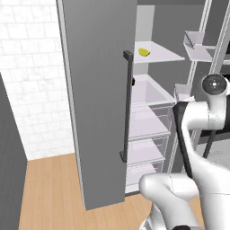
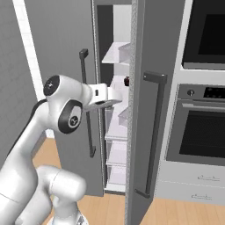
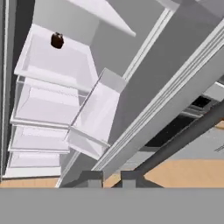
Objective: Grab a lemon wedge from the fridge and one ice cube from the ice bowl, and put them in the glass of lemonade.
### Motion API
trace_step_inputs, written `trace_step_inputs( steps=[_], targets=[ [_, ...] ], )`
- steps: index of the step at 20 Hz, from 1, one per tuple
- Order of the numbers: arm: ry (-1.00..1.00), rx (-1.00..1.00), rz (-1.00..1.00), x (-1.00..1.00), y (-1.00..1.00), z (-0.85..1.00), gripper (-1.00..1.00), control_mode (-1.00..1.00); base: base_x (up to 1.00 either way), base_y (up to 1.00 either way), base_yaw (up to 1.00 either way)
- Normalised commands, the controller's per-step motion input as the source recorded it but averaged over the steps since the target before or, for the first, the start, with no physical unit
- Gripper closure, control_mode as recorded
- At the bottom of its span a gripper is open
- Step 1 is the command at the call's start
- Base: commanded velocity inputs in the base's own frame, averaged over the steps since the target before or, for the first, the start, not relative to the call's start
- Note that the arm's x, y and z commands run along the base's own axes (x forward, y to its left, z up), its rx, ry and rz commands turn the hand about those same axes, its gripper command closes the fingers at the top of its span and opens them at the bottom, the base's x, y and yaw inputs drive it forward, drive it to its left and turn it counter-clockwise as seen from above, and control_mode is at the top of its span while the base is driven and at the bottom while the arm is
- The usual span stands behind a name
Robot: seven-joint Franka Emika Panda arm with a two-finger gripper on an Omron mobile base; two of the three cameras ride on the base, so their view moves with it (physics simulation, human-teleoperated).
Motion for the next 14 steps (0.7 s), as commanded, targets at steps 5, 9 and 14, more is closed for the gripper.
trace_step_inputs(
  steps=[5,9,14],
  targets=[
    [0.34,-0.27,0.00,0.69,0.32,0.00,-1.00,-1.00,0.00,0.00,0.00],
    [0.27,-0.11,0.00,1.00,-0.16,0.00,-1.00,-1.00,0.00,0.00,0.00],
    [0.18,-0.03,0.00,1.00,-0.48,0.00,-1.00,-1.00,0.00,0.00,0.00]
  ],
)
